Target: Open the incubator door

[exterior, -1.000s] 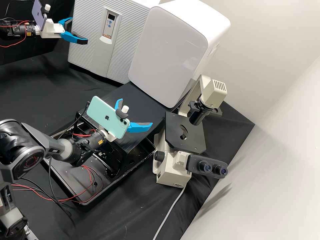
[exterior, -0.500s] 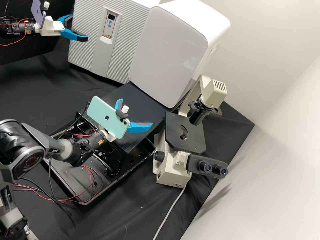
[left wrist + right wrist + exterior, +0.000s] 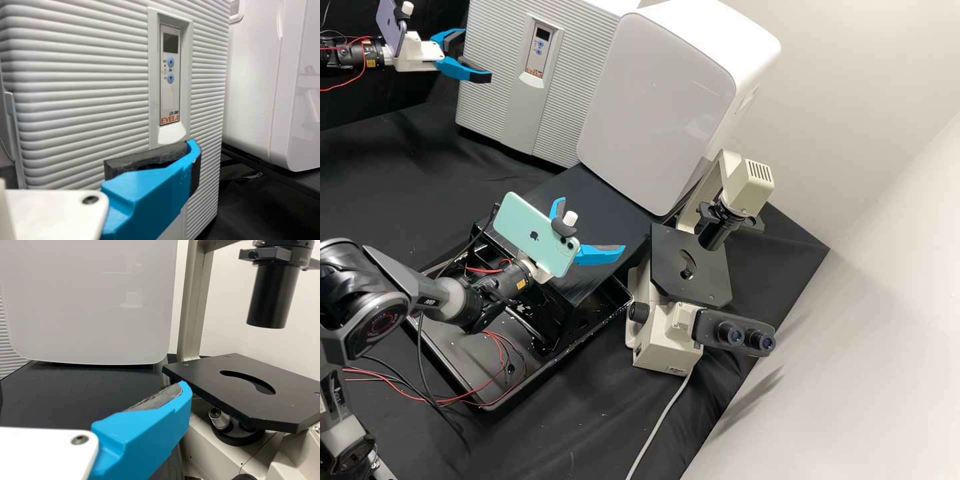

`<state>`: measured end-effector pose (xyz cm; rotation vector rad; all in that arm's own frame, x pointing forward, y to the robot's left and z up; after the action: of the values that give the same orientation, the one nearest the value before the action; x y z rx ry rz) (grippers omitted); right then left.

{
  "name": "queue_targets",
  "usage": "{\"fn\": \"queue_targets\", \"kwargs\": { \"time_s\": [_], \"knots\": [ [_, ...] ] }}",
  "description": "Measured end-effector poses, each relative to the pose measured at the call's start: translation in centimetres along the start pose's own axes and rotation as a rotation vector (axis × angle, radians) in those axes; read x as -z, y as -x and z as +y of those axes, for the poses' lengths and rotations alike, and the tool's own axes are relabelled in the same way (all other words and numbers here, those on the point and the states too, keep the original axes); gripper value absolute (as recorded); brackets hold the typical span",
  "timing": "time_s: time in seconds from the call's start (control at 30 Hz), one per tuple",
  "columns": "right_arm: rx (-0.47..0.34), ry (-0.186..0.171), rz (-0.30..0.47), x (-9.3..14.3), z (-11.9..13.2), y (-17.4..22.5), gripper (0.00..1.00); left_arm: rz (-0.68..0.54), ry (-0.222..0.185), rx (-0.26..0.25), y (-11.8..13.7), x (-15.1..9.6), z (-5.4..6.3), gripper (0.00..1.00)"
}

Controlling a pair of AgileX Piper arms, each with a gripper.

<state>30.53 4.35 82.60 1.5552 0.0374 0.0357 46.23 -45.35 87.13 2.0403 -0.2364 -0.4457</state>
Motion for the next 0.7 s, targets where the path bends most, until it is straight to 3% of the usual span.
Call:
{"fn": "queue_targets", "kwargs": {
  "time_s": [0.27, 0.3, 0.7],
  "knots": [
    [0.000, 0.000, 0.000, 0.00, 0.00, 0.00, 1.00, -0.006, -0.002, 0.001, 0.03, -0.26, -0.36, 1.00],
    [0.000, 0.000, 0.000, 0.00, 0.00, 0.00, 1.00, -0.006, -0.002, 0.001, 0.03, -0.25, -0.36, 0.00],
    [0.000, 0.000, 0.000, 0.00, 0.00, 0.00, 1.00, 0.005, 0.007, -0.013, 0.03, -0.15, -0.23, 0.00]
  ]
}}
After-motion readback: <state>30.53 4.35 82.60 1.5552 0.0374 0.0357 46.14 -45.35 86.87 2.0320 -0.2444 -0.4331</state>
